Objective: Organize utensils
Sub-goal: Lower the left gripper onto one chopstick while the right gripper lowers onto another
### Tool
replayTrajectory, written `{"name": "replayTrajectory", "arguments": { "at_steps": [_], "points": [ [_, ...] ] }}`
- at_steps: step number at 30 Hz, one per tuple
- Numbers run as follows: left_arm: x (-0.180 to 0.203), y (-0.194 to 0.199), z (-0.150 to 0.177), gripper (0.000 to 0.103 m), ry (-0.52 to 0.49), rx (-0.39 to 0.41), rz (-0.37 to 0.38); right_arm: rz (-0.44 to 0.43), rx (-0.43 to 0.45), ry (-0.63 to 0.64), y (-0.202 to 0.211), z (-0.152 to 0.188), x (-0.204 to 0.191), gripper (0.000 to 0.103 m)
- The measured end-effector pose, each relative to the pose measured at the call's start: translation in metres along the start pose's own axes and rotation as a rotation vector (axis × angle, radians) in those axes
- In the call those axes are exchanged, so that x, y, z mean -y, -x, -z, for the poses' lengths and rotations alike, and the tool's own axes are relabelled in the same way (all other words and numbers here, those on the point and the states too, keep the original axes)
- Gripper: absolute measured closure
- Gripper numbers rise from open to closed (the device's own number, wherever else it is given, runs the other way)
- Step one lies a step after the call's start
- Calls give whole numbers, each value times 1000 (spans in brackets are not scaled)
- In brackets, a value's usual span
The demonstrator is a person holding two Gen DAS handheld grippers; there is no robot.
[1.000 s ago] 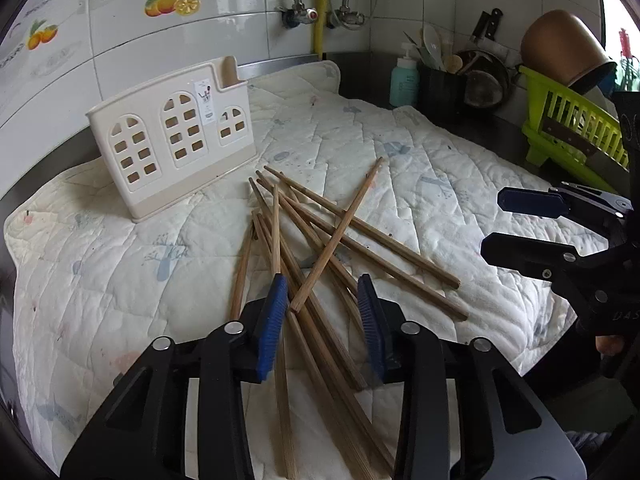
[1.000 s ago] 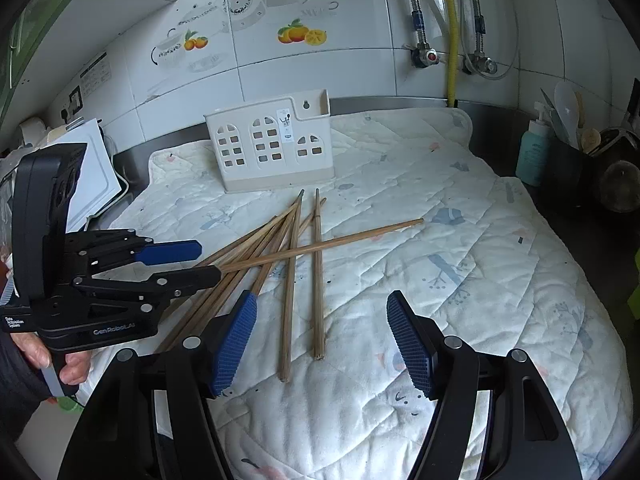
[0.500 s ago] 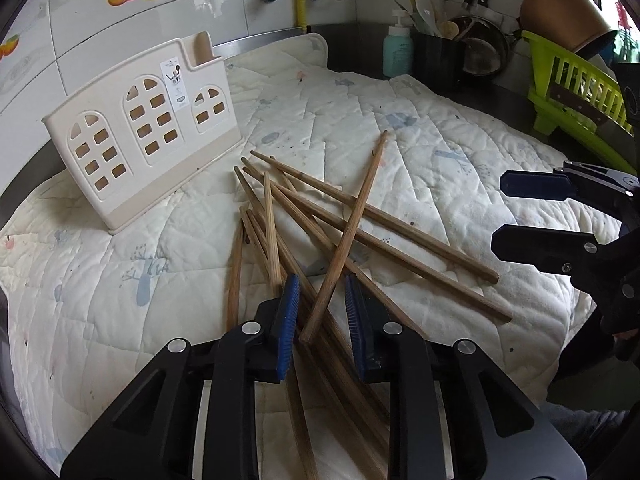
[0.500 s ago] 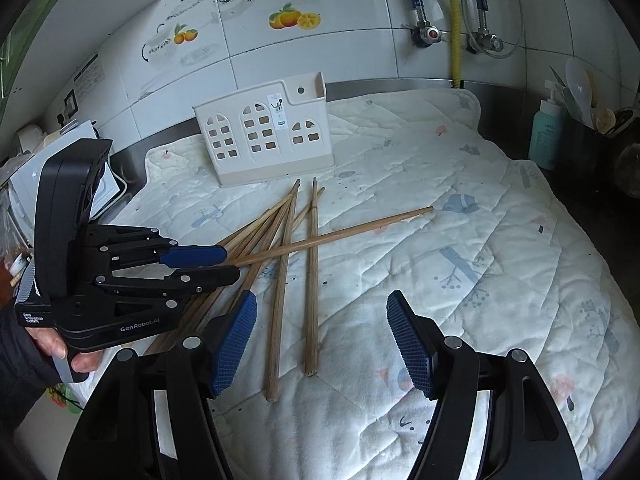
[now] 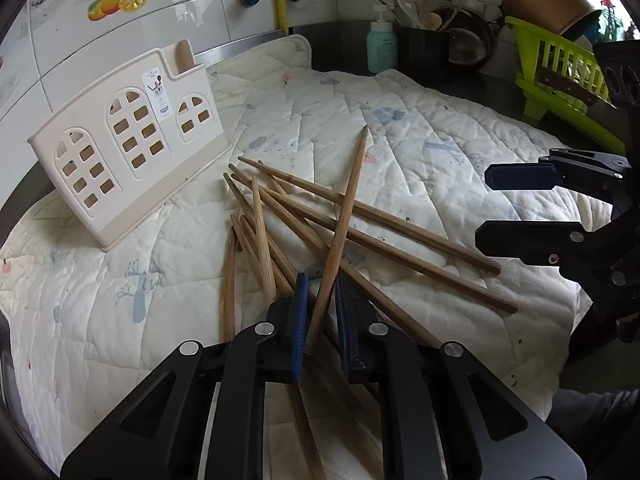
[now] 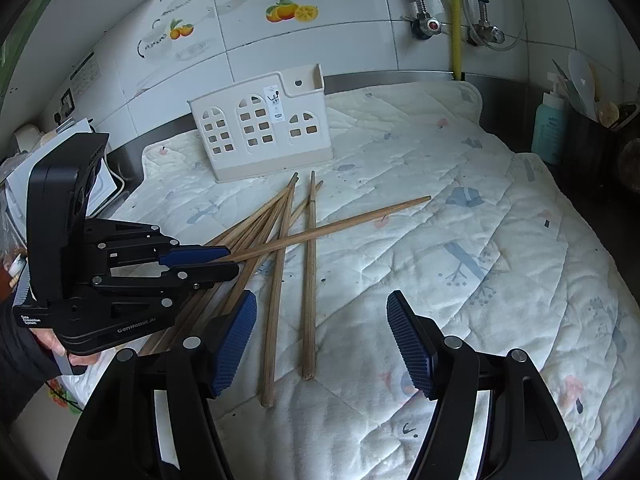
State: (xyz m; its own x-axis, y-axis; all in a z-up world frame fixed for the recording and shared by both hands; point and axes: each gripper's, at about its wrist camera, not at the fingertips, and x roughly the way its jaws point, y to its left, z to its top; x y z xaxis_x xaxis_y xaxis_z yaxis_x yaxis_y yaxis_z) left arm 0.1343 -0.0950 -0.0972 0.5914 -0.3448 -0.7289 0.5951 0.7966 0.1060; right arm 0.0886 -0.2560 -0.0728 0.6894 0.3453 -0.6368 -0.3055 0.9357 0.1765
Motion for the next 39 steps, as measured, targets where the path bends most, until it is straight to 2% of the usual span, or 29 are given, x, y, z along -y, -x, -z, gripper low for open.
{"name": "replayTrajectory", "arguments": {
  "at_steps": [6, 12, 14, 17, 22, 26, 29, 34, 39],
  "points": [
    [2, 10, 0, 95, 31, 21, -8, 8, -5, 1, 0, 2, 1, 40],
    [-1, 31, 3, 97, 117, 62, -12, 0, -25, 13, -4, 8, 0, 59],
    [-2, 40, 3, 98, 151, 84, -4, 0, -38, 11, -8, 10, -1, 72],
    [-1, 51, 3, 98, 173, 119, -1, -2, -59, 8, -15, 14, -2, 81],
    [3, 49, 6, 98, 178, 106, 17, 20, -62, 37, -21, 16, -10, 83],
    [2, 43, 11, 97, 197, 79, 59, 47, -61, 70, -23, 17, -15, 84],
    [2, 39, 15, 89, 216, 60, 98, 47, -59, 68, -24, 18, -14, 85],
    [17, 40, 18, 71, 183, 62, 133, 51, -56, 69, -24, 18, -12, 90],
    [28, 41, 18, 71, 150, 55, 117, 47, -57, 77, -23, 18, -12, 91]
  ]
}}
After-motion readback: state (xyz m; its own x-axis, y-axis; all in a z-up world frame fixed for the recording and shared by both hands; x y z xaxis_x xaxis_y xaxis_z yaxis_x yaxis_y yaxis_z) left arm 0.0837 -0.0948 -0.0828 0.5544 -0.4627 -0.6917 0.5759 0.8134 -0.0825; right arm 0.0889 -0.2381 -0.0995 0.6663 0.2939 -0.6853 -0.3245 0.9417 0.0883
